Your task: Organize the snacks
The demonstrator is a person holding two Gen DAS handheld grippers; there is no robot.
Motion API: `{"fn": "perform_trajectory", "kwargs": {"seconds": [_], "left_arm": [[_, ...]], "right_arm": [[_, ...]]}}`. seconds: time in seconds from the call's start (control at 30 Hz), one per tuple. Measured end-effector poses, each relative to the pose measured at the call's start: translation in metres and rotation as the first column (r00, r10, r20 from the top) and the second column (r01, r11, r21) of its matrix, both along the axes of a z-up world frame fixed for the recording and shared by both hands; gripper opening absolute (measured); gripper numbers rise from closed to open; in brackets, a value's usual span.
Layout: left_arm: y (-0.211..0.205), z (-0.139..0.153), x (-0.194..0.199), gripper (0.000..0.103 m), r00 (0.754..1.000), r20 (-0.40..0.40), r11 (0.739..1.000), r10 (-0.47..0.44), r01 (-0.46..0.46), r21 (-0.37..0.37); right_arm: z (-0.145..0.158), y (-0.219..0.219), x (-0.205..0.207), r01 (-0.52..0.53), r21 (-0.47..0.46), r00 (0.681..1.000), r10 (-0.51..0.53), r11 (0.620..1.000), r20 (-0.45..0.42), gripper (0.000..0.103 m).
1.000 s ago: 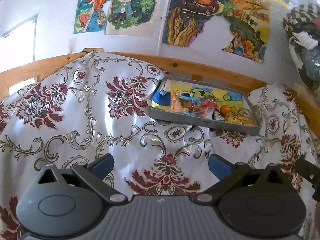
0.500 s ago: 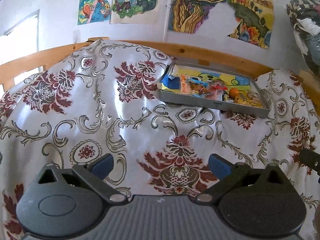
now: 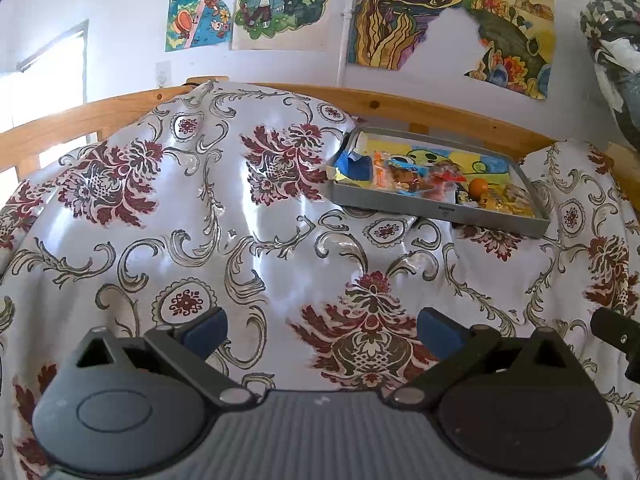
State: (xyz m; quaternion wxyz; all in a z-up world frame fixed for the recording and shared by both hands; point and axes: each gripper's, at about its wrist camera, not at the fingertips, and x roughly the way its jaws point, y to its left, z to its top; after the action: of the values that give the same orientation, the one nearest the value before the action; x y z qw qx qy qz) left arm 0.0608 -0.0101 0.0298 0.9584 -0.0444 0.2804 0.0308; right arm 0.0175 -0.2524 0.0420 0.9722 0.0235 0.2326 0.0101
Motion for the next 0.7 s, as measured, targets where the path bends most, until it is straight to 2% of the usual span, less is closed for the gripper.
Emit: {"fn": "perform_trajectory", "kwargs": {"seconds": [0.7], "left_arm": [[-0.0004, 0.0000, -0.0006, 0.103, 1.000, 0.000, 1.000, 0.000, 0.000, 0.001]], "right_arm": [[-0.0011, 0.0002, 0.0005, 0.000, -0.001, 1.000, 0.000, 1.000, -0.007, 0.102]]}}
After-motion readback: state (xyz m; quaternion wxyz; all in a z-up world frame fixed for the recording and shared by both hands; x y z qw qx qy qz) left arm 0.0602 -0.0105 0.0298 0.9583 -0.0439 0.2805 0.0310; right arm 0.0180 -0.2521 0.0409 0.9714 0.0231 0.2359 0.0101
